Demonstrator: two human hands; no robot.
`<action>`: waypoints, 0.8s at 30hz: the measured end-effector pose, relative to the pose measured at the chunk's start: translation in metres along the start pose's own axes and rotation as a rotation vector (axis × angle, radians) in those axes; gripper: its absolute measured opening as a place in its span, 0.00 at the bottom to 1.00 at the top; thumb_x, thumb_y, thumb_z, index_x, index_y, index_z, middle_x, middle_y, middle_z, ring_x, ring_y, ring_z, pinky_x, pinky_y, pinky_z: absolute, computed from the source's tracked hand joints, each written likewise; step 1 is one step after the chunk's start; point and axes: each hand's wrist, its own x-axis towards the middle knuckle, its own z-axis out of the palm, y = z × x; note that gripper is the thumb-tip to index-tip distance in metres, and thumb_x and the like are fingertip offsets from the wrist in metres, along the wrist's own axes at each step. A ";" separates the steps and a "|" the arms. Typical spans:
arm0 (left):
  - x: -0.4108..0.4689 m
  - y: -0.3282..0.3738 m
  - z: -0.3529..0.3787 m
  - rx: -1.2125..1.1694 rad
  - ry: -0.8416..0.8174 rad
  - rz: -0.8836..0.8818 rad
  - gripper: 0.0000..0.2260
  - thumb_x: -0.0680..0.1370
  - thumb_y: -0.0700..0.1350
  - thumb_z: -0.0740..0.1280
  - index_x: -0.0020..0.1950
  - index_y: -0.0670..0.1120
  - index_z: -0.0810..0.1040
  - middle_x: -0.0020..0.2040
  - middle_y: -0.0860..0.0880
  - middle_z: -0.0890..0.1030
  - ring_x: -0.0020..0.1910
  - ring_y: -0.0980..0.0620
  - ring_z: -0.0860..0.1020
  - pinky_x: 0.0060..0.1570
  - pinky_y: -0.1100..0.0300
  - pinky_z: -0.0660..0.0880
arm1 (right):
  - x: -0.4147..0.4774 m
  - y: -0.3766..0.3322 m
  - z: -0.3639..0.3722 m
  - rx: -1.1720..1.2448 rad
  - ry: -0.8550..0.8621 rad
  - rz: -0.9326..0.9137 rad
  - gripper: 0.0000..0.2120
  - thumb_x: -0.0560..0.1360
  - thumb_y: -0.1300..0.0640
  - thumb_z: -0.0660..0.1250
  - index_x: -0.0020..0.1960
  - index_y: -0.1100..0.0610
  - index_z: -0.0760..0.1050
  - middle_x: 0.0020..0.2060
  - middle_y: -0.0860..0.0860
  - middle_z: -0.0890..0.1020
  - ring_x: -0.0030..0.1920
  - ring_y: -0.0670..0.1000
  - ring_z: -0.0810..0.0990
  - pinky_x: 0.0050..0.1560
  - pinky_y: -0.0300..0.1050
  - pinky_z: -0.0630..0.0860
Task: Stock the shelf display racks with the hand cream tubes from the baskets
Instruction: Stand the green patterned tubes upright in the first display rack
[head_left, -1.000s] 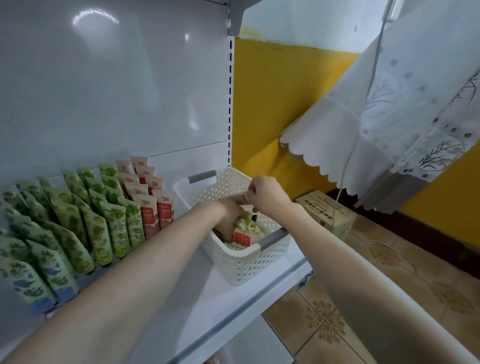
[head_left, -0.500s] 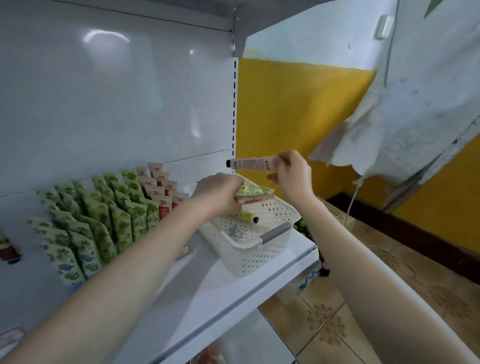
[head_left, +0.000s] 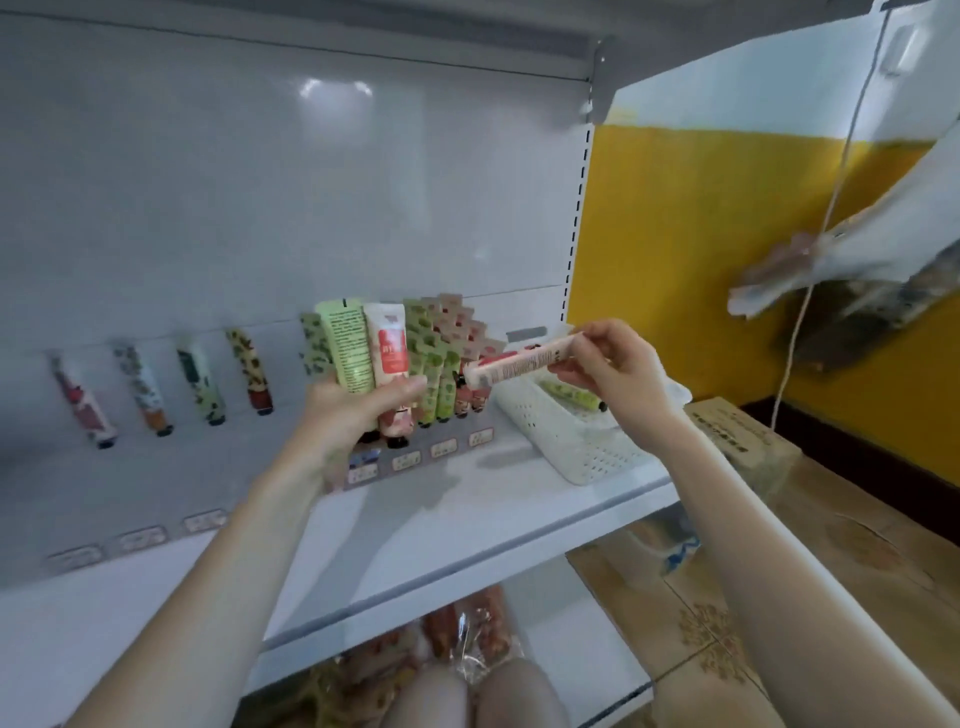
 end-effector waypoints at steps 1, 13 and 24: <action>-0.006 -0.005 -0.010 -0.030 0.003 -0.046 0.07 0.67 0.40 0.74 0.42 0.45 0.78 0.33 0.51 0.84 0.38 0.52 0.82 0.40 0.58 0.79 | -0.006 0.001 0.008 0.018 -0.060 0.018 0.07 0.78 0.66 0.59 0.44 0.58 0.71 0.40 0.55 0.79 0.38 0.44 0.83 0.42 0.36 0.81; -0.056 -0.049 -0.055 -0.178 -0.022 -0.257 0.10 0.68 0.35 0.72 0.48 0.39 0.78 0.34 0.43 0.83 0.31 0.48 0.81 0.31 0.58 0.79 | -0.054 0.020 0.080 0.207 -0.248 0.228 0.07 0.79 0.65 0.57 0.44 0.59 0.71 0.43 0.56 0.80 0.39 0.46 0.83 0.45 0.37 0.80; -0.074 -0.059 -0.051 -0.352 -0.219 -0.391 0.17 0.64 0.40 0.71 0.51 0.40 0.76 0.40 0.41 0.84 0.35 0.47 0.83 0.32 0.58 0.80 | -0.061 0.028 0.102 0.293 -0.198 0.366 0.09 0.80 0.63 0.56 0.47 0.60 0.74 0.45 0.56 0.80 0.41 0.49 0.82 0.47 0.41 0.80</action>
